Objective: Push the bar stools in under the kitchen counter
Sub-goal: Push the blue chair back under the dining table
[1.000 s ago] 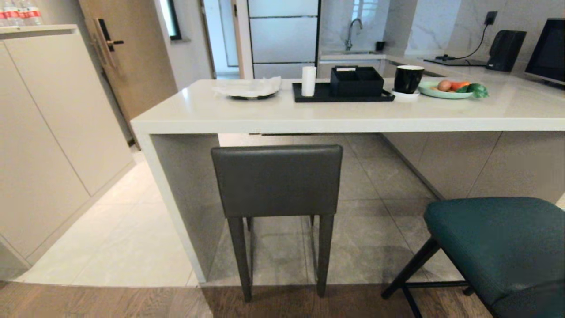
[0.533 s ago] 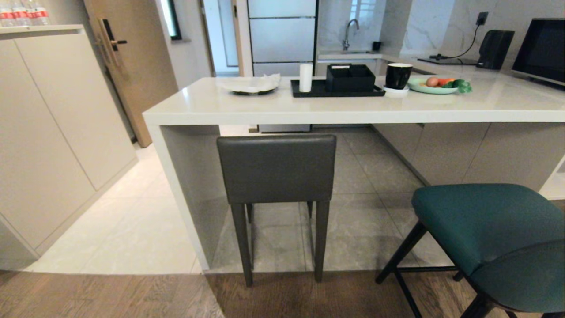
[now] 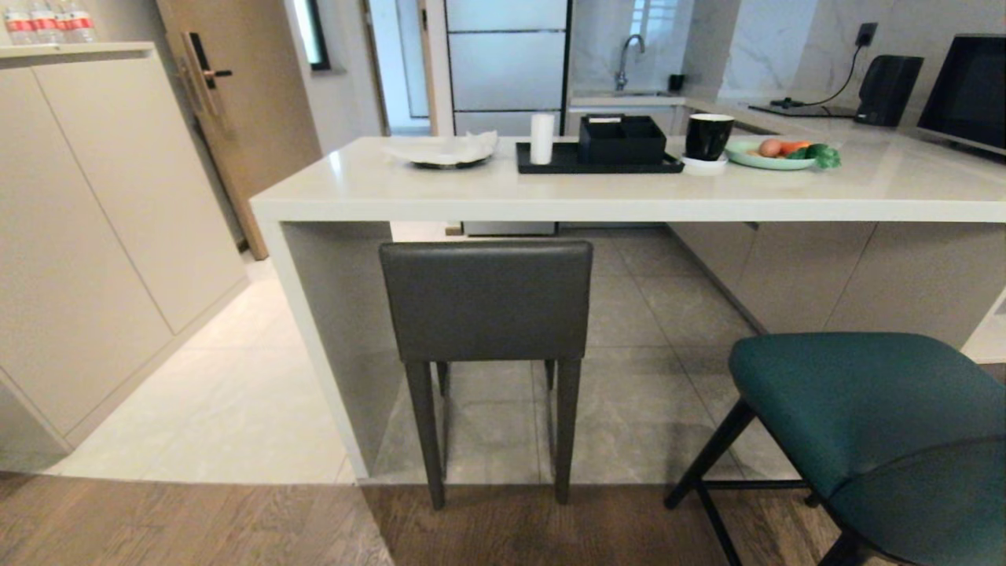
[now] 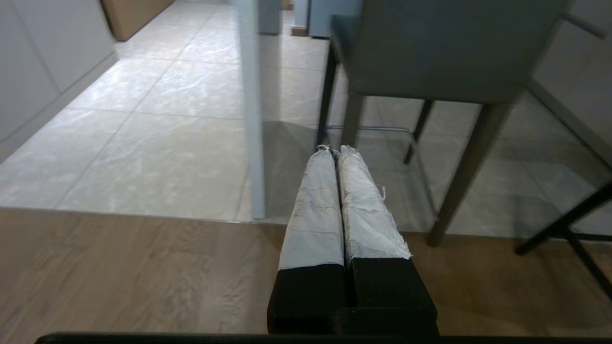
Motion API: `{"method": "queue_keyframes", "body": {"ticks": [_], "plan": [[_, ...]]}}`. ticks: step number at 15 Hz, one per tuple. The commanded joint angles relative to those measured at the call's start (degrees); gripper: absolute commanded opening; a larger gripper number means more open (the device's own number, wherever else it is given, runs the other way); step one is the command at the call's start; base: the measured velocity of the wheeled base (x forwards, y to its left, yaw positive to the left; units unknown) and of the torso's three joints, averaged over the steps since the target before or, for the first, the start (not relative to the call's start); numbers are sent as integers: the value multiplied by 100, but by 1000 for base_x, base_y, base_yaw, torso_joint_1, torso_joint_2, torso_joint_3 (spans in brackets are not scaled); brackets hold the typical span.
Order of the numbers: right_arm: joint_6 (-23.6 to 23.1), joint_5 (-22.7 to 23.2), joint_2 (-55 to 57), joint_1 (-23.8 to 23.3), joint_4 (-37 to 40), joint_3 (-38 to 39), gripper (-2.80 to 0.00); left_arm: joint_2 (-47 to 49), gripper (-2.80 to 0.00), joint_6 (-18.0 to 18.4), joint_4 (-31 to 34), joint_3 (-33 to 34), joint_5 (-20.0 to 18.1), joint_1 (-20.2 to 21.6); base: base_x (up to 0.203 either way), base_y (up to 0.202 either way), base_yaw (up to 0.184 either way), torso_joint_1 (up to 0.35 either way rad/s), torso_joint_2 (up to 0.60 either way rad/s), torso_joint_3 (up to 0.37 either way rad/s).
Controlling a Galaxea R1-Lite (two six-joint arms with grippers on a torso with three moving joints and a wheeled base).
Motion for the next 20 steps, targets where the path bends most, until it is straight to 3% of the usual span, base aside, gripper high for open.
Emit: {"method": "queue_keyframes", "body": {"ticks": [1, 20], "plan": [[-5, -8, -2, 0, -2, 0, -280, 4, -280, -3, 2, 0, -2, 1, 0, -197, 0, -2, 3, 2], [4, -8, -2, 0, -2, 0, -280, 4, -280, -3, 11, 0, -2, 1, 0, -195, 1, 2, 3, 1]]}}
